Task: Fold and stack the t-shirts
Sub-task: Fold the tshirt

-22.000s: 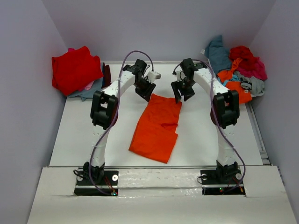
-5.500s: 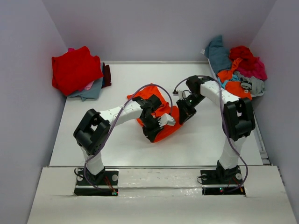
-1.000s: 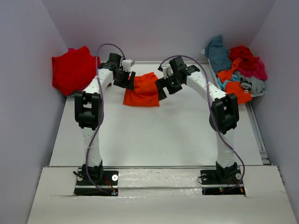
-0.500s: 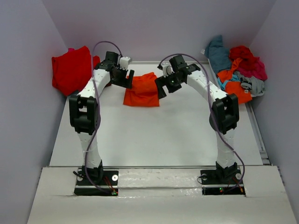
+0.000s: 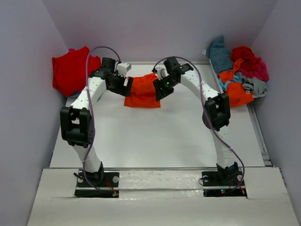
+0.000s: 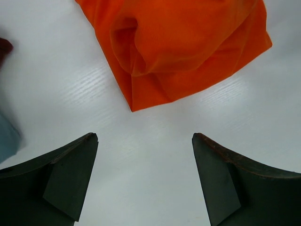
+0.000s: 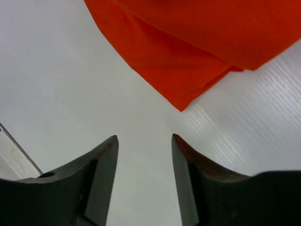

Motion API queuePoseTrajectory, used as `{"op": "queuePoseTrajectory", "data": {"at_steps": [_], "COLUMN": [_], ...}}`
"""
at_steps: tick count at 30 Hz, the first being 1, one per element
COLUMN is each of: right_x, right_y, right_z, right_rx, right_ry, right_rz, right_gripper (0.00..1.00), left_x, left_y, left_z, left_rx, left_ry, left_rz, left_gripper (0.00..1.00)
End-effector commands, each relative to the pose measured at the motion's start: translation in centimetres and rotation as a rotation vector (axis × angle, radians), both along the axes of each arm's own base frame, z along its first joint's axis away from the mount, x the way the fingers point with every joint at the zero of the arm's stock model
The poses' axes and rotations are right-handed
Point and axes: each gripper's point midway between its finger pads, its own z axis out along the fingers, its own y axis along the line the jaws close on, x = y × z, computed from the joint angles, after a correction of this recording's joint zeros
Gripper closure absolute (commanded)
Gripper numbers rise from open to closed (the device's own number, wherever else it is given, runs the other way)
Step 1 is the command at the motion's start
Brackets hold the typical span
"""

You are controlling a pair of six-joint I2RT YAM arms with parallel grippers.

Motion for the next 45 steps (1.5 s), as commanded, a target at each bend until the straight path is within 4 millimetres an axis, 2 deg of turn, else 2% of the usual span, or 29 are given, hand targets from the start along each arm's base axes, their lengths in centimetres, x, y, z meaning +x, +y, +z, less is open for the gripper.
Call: {"op": "queuePoseTrajectory", "data": {"at_steps": [1,3,5,6,16,21,28,32,36,37,38,39,40,41,43,44,45], "right_x": [0.8,2.0,2.7,3.3,8.2,10.5,14.6,16.1,17.1,17.3,17.2,17.4,17.2,17.1,16.3,15.9,15.5], "right_y": [1.8,2.2,2.2,2.3,1.6,2.3,2.3,1.8,1.4,1.3,1.1,1.1,1.2,1.3,1.2,1.1,0.9], "right_z": [0.2,0.4,-0.4,-0.1,-2.8,-2.4,-0.4,2.0,5.5,6.1,5.7,7.4,7.6,7.8,8.2,8.2,8.1], "right_rx": [0.033,0.039,0.021,0.020,-0.083,-0.073,-0.080,-0.084,-0.072,-0.070,-0.079,-0.057,-0.048,-0.043,-0.033,-0.035,-0.037], "right_ry": [0.031,-0.010,-0.023,-0.048,-0.232,-0.314,-0.495,-0.569,-0.657,-0.676,-0.675,-0.710,-0.708,-0.703,-0.674,-0.663,-0.651], "right_rz": [0.028,0.028,0.027,0.030,0.018,0.004,-0.068,-0.149,-0.197,-0.205,-0.212,-0.222,-0.219,-0.221,-0.224,-0.221,-0.220], "right_gripper": [0.54,0.67,0.72,0.75,0.75,0.73,0.68,0.66,0.63,0.62,0.59,0.58,0.57,0.57,0.56,0.55,0.55], "left_x": [-1.6,-1.7,-1.8,-1.8,-2.6,-3.6,-4.5,-4.2,-3.1,-2.9,-2.3,-2.0,-1.6,-0.8,0.3,1.3,1.9], "left_y": [-0.3,-0.3,-0.3,-0.4,-1.3,-2.2,-3.5,-4.2,-4.8,-4.8,-5.0,-5.0,-5.1,-5.3,-5.8,-6.0,-5.9], "left_z": [-0.5,-0.6,-0.7,-0.7,-2.1,-3.1,-4.5,-5.1,-5.6,-5.7,-5.5,-5.5,-6.2,-5.5,-5.5,-4.5,-4.3], "left_rx": [0.009,0.008,0.009,0.004,0.026,0.043,0.085,0.100,0.110,0.110,0.109,0.110,0.115,0.109,0.120,0.115,0.126], "left_ry": [0.027,0.031,0.036,0.036,0.085,0.115,0.138,0.142,0.136,0.139,0.127,0.124,0.138,0.114,0.095,0.060,0.048], "left_rz": [-0.048,-0.051,-0.051,-0.053,-0.084,-0.118,-0.167,-0.178,-0.176,-0.173,-0.167,-0.164,-0.155,-0.149,-0.141,-0.127,-0.113], "left_gripper": [0.07,0.07,0.07,0.07,0.07,0.07,0.07,0.07,0.07,0.07,0.07,0.07,0.08,0.08,0.08,0.08,0.08]}}
